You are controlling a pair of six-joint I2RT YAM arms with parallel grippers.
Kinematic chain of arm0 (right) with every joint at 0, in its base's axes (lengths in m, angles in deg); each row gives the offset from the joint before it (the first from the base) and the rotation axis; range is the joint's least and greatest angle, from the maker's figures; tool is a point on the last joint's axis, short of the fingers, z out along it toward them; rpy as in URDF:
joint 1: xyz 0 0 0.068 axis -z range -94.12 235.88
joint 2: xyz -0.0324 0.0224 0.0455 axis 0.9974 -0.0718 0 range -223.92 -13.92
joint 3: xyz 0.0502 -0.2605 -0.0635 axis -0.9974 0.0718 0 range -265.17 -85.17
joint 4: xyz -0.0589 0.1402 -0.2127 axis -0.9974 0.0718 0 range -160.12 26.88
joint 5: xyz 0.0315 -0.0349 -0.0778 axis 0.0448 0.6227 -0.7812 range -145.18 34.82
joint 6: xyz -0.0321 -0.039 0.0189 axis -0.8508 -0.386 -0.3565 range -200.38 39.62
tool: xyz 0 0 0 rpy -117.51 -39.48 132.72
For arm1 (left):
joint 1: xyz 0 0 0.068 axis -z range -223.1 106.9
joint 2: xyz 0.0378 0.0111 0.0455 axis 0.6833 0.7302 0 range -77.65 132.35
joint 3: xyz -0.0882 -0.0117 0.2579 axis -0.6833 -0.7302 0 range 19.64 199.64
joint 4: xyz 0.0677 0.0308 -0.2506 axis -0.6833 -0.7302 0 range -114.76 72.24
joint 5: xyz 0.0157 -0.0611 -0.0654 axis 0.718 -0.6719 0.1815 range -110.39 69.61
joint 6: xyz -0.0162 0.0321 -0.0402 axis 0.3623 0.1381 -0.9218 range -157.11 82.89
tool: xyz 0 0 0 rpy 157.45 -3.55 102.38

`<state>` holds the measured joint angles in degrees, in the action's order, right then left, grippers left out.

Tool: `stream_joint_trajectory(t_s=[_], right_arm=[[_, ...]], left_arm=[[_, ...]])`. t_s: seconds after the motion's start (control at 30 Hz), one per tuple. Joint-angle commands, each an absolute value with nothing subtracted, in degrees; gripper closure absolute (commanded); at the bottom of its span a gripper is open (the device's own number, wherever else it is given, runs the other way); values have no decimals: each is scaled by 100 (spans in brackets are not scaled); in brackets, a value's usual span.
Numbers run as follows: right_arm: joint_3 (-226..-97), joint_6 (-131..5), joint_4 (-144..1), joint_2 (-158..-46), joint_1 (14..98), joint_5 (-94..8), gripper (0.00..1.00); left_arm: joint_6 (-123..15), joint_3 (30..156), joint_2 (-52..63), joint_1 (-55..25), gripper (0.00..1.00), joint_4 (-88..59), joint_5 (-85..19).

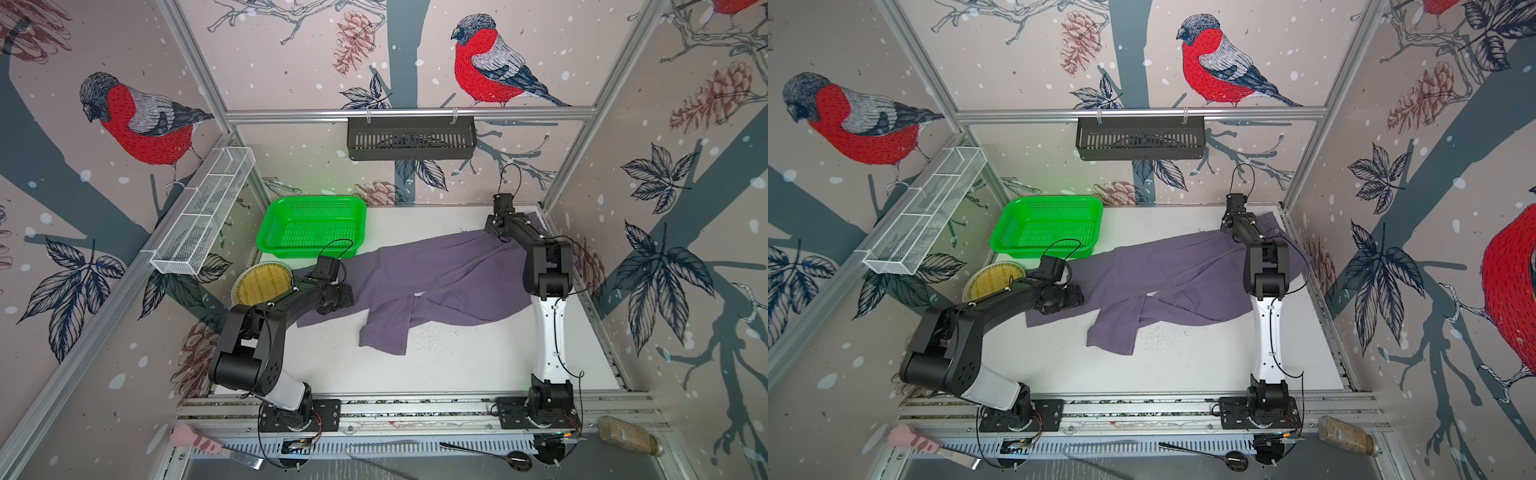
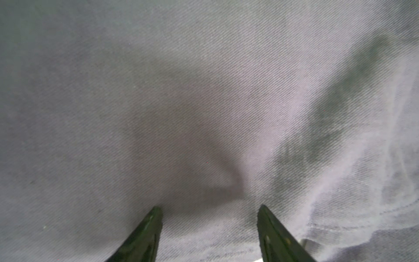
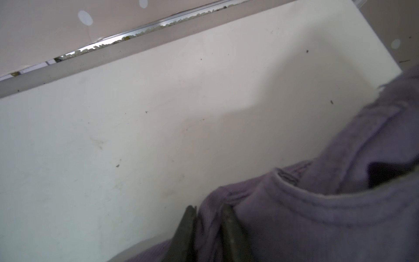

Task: Fold and stack the trousers
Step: Smooth out the trousers at the center of the table.

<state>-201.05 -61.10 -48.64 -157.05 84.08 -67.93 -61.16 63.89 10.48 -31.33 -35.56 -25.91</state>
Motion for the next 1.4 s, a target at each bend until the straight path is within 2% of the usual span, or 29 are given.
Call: stream_joint_trajectory(t_s=[0.0, 0.07, 0.2, 0.4, 0.57, 0.7, 0.87, 0.9, 0.93, 1.17, 1.37], right_arm=[[-20062, -6073, -3675, -15692, 8403, -6396, 90], [-20256, -6083, -3590, -15598, 8404, -6432, 95], [-20173, -6085, -3821, -14976, 8402, -6453, 96], [-19311, -6026, -4538, -13717, 8377, -6586, 96], [-18700, -6077, -5251, -13300, 8225, -6406, 95], [-17978, -5883, -6573, -13196, 8183, -5586, 92], [-18156, -5679, -6975, -13613, 8097, -4879, 85], [-18232, -5644, -6953, -13696, 8103, -4766, 80], [-18320, -5630, -6852, -13755, 8114, -4735, 71], [-17759, -5795, -6905, -13006, 8442, -4865, 45], [-17061, -5780, -5644, -12320, 9214, -5229, 40]], left_arm=[[-6096, 6359, 1007, -3123, 32, -3586, -2566], [-6095, 6337, 950, -3119, 33, -3612, -2551], [-6114, 6269, 853, -3115, 33, -3656, -2469], [-6180, 6145, 846, -3115, 32, -3555, -2497], [-6154, 6176, 876, -3115, 33, -3562, -2496], [-6143, 6155, 833, -3115, 33, -3602, -2477], [-6156, 6111, 752, -3110, 32, -3643, -2463], [-6156, 6111, 736, -3106, 33, -3660, -2469], [-6155, 6106, 719, -3107, 33, -3680, -2467], [-6163, 6188, 329, -3041, 33, -3878, -2513], [-6280, 6419, 57, -2682, 33, -4004, -2676]])
